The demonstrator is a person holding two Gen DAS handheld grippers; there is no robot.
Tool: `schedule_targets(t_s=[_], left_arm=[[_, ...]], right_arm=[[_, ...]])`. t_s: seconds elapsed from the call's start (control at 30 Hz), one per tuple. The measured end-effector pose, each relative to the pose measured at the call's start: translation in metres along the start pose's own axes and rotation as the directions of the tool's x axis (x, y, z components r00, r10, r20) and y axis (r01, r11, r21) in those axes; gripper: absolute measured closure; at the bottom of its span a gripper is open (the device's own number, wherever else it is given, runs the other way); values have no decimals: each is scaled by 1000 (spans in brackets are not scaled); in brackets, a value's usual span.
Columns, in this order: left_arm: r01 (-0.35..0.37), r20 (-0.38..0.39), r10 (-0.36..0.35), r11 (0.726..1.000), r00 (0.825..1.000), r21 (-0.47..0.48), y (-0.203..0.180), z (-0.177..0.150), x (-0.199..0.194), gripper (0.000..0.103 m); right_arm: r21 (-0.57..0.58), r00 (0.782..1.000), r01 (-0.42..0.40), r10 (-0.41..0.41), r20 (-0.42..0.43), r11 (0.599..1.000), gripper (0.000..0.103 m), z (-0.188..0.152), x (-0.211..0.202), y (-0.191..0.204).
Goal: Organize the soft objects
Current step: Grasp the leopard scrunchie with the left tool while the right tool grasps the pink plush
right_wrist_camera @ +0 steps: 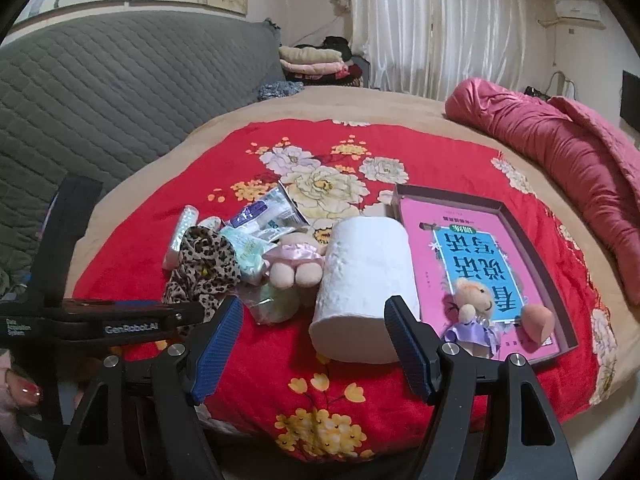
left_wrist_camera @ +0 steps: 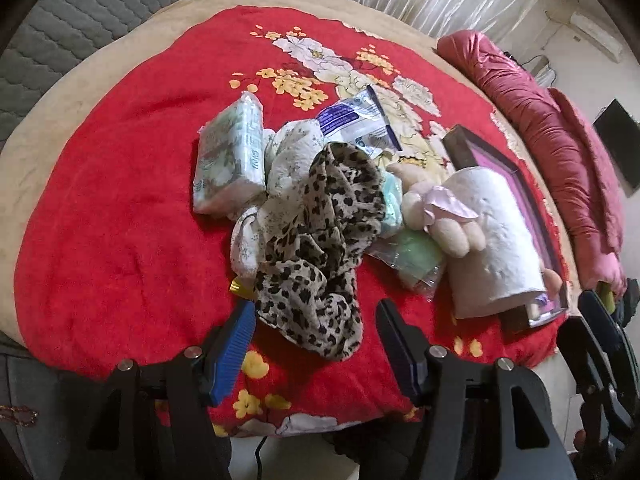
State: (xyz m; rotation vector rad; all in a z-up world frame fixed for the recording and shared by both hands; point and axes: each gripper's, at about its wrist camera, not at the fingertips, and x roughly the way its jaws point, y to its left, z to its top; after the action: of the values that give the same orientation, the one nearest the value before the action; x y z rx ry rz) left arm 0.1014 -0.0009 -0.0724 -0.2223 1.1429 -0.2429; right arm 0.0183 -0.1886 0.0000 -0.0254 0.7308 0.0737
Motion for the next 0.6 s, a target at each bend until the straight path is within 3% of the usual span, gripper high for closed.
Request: schedule_targets(t_s=[0.1, 0.3, 0.6], left_arm=[[-18, -12, 18, 1000, 1000, 6, -2, 1, 8, 42], [-63, -4, 63, 998, 998, 17, -3, 2, 14, 55], [-18, -20, 18, 1000, 1000, 1, 5, 1, 18, 85]], right_arm=[[5, 1000, -2, 2, -4, 1000, 29, 0, 4, -1], [8, 1000, 1, -1, -10, 1000, 29, 5, 15, -5], [-74, 995, -67, 61, -79, 995, 28, 26, 53, 17]])
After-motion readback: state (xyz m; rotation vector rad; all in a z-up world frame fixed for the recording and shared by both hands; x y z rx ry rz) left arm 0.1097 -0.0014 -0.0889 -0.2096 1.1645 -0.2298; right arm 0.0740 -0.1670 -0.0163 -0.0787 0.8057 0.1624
